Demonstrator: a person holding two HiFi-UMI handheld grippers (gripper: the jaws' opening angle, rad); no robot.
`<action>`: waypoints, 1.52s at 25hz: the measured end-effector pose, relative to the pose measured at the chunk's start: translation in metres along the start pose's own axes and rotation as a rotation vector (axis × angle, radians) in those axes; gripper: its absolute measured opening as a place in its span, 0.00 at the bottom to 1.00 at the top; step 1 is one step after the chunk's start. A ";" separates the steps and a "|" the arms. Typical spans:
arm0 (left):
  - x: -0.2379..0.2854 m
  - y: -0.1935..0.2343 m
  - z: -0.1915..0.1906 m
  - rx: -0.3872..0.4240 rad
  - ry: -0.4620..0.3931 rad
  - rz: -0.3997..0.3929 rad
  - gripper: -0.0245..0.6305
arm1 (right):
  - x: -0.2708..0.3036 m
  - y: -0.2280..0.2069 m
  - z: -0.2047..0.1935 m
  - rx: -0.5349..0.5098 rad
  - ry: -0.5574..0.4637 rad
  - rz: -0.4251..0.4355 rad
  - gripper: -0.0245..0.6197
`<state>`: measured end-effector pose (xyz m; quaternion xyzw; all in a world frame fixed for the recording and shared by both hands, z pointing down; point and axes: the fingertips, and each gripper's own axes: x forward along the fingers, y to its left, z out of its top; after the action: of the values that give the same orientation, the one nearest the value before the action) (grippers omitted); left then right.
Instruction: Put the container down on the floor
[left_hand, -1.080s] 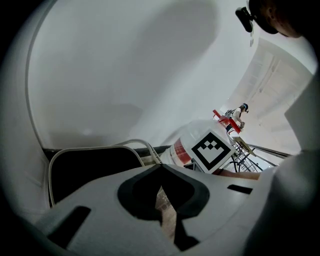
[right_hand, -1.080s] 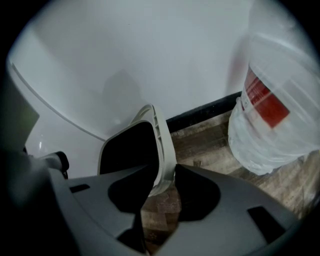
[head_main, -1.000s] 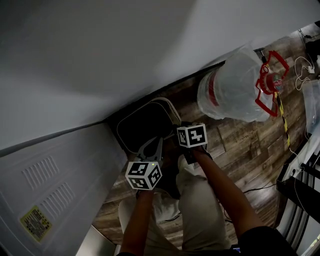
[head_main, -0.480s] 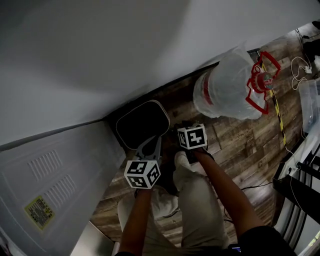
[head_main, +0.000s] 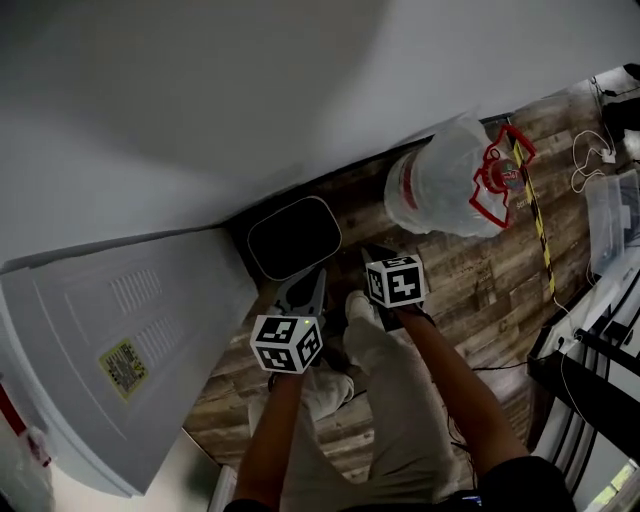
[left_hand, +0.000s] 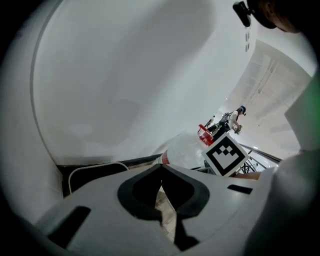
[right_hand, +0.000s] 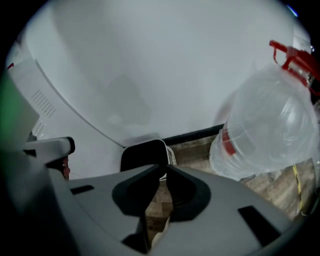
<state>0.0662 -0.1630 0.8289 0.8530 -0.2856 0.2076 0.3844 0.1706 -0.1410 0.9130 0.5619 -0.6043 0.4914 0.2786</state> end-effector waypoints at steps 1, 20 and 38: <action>-0.008 -0.004 0.005 -0.001 0.000 0.001 0.06 | -0.011 0.003 0.004 -0.012 -0.005 -0.012 0.12; -0.127 -0.054 0.110 -0.033 -0.064 0.039 0.06 | -0.172 0.090 0.092 -0.051 -0.164 0.008 0.09; -0.224 -0.133 0.190 0.052 -0.142 -0.006 0.06 | -0.307 0.172 0.132 -0.005 -0.306 0.120 0.09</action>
<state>0.0092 -0.1645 0.5118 0.8761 -0.3042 0.1526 0.3416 0.1006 -0.1555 0.5440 0.5923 -0.6735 0.4143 0.1549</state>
